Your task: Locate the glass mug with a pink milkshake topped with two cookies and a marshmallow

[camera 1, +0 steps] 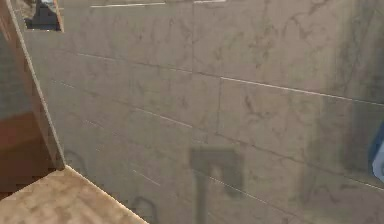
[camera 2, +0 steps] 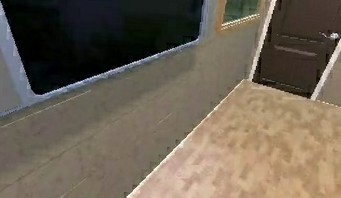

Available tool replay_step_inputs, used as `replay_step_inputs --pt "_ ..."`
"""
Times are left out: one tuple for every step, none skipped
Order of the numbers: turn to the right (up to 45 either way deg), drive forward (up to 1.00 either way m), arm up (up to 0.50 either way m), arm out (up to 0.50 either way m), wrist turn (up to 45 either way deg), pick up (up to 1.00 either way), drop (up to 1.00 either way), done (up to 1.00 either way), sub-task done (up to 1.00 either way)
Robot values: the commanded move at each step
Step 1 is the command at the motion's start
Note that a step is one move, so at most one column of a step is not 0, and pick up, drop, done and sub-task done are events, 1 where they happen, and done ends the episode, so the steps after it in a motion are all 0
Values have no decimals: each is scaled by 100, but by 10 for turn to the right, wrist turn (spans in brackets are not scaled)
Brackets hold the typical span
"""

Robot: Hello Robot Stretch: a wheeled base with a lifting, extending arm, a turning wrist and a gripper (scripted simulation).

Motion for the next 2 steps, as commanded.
replay_step_inputs --pt "-450 0 0 0 0 0 0 0 0" --pt "-90 0 0 0 0 0 0 0 0"
